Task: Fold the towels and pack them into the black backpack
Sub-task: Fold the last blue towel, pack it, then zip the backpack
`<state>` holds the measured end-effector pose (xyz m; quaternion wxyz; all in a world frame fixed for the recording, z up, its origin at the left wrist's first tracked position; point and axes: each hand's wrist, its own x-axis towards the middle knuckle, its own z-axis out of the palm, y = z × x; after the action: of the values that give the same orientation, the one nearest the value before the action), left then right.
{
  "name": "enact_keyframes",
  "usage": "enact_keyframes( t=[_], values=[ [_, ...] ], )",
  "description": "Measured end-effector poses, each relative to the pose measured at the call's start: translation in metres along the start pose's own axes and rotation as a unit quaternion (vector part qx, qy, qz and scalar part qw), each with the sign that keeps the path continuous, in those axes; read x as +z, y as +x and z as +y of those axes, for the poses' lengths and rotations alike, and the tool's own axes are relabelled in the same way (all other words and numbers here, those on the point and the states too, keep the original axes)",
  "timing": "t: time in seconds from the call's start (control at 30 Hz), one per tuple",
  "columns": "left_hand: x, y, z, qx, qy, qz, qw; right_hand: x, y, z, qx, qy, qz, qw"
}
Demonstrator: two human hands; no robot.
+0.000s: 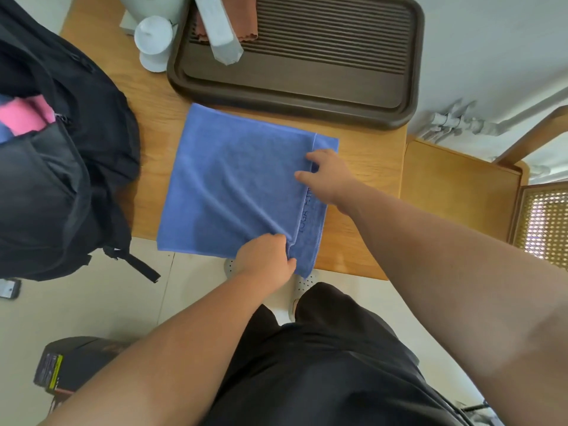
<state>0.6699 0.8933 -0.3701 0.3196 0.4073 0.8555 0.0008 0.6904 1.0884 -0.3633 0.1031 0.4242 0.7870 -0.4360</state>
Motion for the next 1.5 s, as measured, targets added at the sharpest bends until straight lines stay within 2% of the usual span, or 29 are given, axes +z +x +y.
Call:
enact_keyframes(
  t=[0.17, 0.37, 0.47, 0.57, 0.7, 0.83, 1.1, 1.23, 1.3, 1.4, 1.5],
  values=[
    [-0.009, 0.002, 0.0, -0.019, -0.021, -0.013, 1.0, -0.002, 0.004, 0.005, -0.017, 0.007, 0.008, 1.0],
    [-0.044, -0.016, -0.007, 0.004, -0.075, 0.008, 0.997, -0.028, -0.012, -0.007, -0.031, 0.148, 0.091, 0.984],
    [-0.056, -0.027, -0.001, 0.031, -0.085, -0.018, 0.996, -0.043, -0.021, -0.008, -0.027, 0.228, 0.124, 0.965],
    [-0.052, -0.03, 0.01, 0.053, -0.091, -0.053, 0.993, -0.044, -0.023, 0.003, -0.015, 0.229, 0.139, 0.963],
    [-0.025, -0.019, 0.023, 0.055, -0.091, -0.071, 0.992, -0.033, -0.02, 0.024, 0.026, 0.18, 0.097, 0.978],
    [0.001, -0.009, 0.027, 0.046, -0.104, -0.089, 0.989, -0.028, -0.017, 0.034, 0.01, 0.116, 0.053, 0.992],
    [-0.002, -0.004, 0.033, 0.052, -0.158, -0.089, 0.982, -0.029, -0.016, 0.045, 0.005, 0.128, 0.041, 0.991],
    [-0.003, -0.007, 0.034, 0.044, -0.227, -0.176, 0.957, -0.026, -0.012, 0.049, -0.015, 0.07, 0.036, 0.997],
    [-0.006, -0.007, 0.033, 0.04, -0.224, -0.201, 0.953, -0.025, -0.011, 0.05, -0.021, 0.037, 0.044, 0.998],
    [-0.015, -0.005, 0.024, 0.027, -0.213, -0.15, 0.965, -0.026, -0.012, 0.05, -0.033, -0.071, 0.073, 0.994],
    [-0.029, 0.009, 0.002, -0.005, -0.199, -0.028, 0.98, -0.026, -0.011, 0.042, -0.094, -0.219, 0.079, 0.968]
  ],
)
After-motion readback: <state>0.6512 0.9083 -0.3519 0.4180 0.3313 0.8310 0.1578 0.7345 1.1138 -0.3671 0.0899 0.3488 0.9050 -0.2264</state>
